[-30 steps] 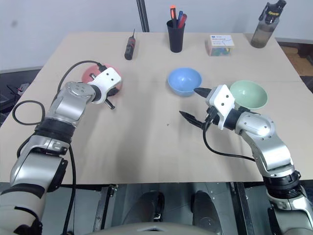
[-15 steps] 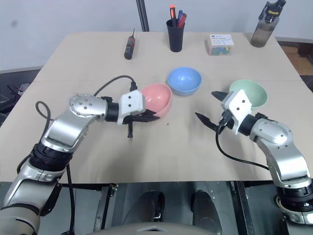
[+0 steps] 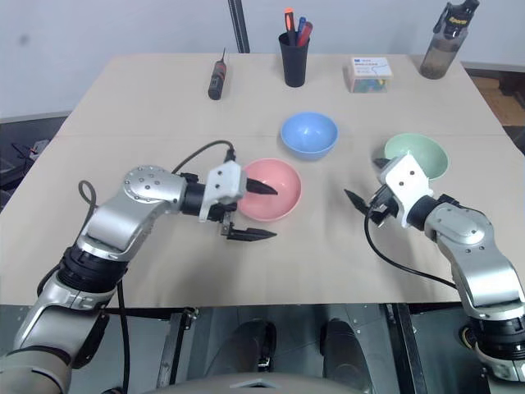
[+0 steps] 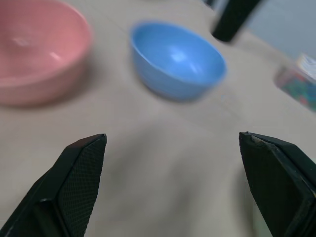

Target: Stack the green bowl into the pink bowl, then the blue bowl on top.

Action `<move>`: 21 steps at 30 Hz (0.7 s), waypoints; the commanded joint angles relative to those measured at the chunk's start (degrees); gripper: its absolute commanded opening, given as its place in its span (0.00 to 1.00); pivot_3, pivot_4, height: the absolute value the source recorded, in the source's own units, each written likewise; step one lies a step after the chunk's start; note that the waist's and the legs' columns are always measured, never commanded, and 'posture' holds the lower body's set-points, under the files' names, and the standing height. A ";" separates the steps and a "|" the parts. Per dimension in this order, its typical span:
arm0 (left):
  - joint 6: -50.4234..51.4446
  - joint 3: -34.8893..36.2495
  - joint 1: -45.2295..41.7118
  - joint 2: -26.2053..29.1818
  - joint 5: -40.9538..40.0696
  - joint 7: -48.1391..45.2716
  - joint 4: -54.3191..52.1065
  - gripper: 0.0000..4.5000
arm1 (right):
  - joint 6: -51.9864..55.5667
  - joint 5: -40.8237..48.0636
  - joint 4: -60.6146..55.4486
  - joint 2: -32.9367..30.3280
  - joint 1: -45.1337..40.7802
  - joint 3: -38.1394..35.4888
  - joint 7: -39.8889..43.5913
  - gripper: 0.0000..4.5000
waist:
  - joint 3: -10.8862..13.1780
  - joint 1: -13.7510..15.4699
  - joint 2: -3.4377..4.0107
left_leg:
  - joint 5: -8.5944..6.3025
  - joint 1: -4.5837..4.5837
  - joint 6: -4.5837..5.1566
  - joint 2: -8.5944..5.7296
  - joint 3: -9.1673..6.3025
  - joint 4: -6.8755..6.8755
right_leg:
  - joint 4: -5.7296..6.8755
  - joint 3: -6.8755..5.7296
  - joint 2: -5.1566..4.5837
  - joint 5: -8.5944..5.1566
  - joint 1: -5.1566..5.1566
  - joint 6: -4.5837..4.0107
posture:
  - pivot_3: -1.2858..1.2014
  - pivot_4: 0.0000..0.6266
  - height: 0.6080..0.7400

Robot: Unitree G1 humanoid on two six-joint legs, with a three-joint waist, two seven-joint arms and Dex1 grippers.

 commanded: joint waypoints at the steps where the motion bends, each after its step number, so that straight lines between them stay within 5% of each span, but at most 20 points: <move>1: -1.62 11.06 3.29 -3.84 -7.60 4.93 -1.54 0.99 | 1.56 -4.06 4.67 -0.96 -3.32 0.20 -2.74 1.00 | -0.03 -0.06 0.05 | 0.00 0.01 0.00 0.00 0.00 0.00 | 0.00 0.00 0.00 0.00 0.00 0.00 | 0.52 0.24 1.00; 7: -4.52 17.14 9.54 -2.14 -12.54 1.93 -2.88 0.99 | 0.84 -7.12 15.88 0.39 -9.00 2.46 -3.11 1.00 | -0.03 -0.12 0.04 | 0.00 0.03 -0.01 0.03 0.05 -0.01 | 0.00 0.04 0.00 0.00 0.00 0.00 | 0.52 0.24 1.00; 11: -3.70 18.65 11.81 -0.49 -13.93 2.32 -3.80 1.00 | 0.23 -7.05 19.69 0.58 -12.28 3.98 -0.54 0.80 | -0.03 -0.03 0.04 | 0.00 0.02 -0.01 0.02 0.04 -0.01 | -0.01 0.04 -0.02 0.00 0.00 0.00 | 0.52 0.24 1.00; 12: -3.75 19.10 12.47 -0.21 -14.22 2.63 -4.35 1.00 | 0.38 -7.03 20.18 0.73 -13.00 4.19 -0.25 0.67 | -0.03 -0.06 0.04 | 0.00 0.01 -0.01 0.01 0.04 -0.01 | -0.02 0.03 -0.03 0.00 0.00 0.00 | 0.52 0.24 1.00; 21: -3.61 21.90 16.70 0.66 -17.70 4.09 -8.31 1.00 | -1.44 -8.85 21.73 0.89 -15.30 5.15 0.64 0.08 | -0.03 -0.04 0.04 | 0.00 0.02 -0.01 0.04 0.04 -0.02 | -0.02 0.05 -0.03 0.00 0.00 0.00 | 0.52 0.24 1.00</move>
